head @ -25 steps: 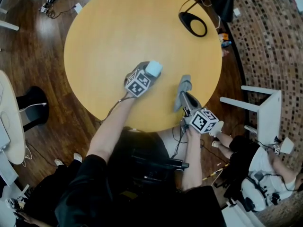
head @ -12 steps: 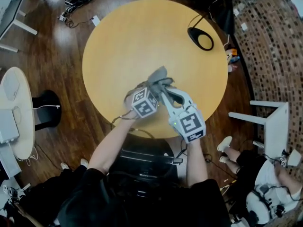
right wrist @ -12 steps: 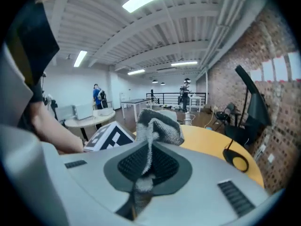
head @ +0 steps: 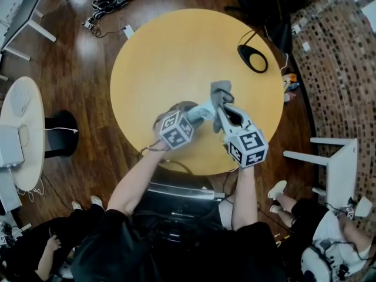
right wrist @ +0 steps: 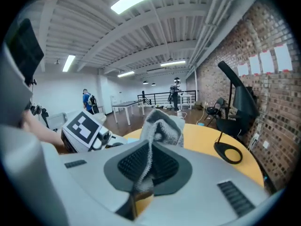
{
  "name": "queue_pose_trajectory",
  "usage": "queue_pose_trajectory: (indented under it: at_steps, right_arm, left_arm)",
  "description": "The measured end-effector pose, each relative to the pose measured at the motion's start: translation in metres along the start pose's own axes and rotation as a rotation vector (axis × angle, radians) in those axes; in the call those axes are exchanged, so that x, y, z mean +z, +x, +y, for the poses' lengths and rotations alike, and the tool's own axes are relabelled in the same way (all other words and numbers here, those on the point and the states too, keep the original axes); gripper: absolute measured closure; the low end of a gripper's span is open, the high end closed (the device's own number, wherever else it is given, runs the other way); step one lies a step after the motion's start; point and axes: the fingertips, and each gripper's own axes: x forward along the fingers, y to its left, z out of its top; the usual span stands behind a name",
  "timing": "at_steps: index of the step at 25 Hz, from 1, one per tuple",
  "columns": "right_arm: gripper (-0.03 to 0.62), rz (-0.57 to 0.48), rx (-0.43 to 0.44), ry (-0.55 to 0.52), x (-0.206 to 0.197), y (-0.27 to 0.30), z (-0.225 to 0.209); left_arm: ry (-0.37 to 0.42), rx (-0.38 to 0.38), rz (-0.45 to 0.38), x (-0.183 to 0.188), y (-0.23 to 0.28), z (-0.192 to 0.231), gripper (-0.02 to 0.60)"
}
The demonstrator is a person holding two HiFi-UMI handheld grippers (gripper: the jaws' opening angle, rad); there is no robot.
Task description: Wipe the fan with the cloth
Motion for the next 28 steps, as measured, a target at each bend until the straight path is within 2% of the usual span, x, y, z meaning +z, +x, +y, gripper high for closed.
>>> queue_pose_trajectory:
  at_steps: [2, 5, 8, 10, 12, 15, 16, 18, 22, 26, 28]
  right_arm:
    - [0.568, -0.026, 0.006, 0.049, 0.002, -0.001, -0.003]
    - [0.568, -0.014, -0.04, 0.09, -0.008, -0.005, -0.021]
    - [0.568, -0.005, -0.068, 0.113, -0.011, -0.015, -0.034]
    - [0.568, -0.057, 0.004, 0.12, 0.009, -0.027, -0.02]
    - [0.568, -0.079, 0.109, 0.056, 0.036, -0.035, 0.011]
    - [0.566, 0.024, 0.17, -0.134, 0.045, -0.029, 0.047]
    - [0.566, 0.062, 0.172, -0.172, 0.042, -0.027, 0.049]
    - [0.566, 0.091, 0.173, -0.171, 0.038, -0.028, 0.044]
    - [0.566, 0.081, 0.154, -0.077, 0.034, -0.036, 0.014]
    - [0.566, 0.132, 0.026, -0.079, 0.015, -0.036, -0.019]
    - [0.566, 0.1, 0.022, -0.076, 0.023, -0.043, -0.014]
  left_arm:
    - [-0.009, 0.001, -0.035, 0.006, -0.003, 0.001, 0.377]
    - [-0.006, 0.011, -0.082, 0.014, -0.008, -0.002, 0.377]
    - [0.043, 0.045, -0.089, 0.017, -0.014, 0.001, 0.377]
    - [0.103, 0.082, -0.065, 0.016, -0.017, 0.005, 0.376]
    - [0.185, 0.124, -0.037, 0.017, -0.02, 0.006, 0.376]
    - [0.36, 0.209, -0.008, 0.024, -0.027, 0.007, 0.376]
    - [0.415, 0.239, -0.003, 0.028, -0.029, 0.007, 0.376]
    - [0.484, 0.284, 0.002, 0.035, -0.035, 0.008, 0.376]
    - [0.53, 0.317, -0.004, 0.038, -0.042, 0.005, 0.376]
    - [0.51, 0.326, -0.038, 0.04, -0.055, 0.005, 0.376]
    - [0.518, 0.329, -0.031, 0.039, -0.058, 0.008, 0.376]
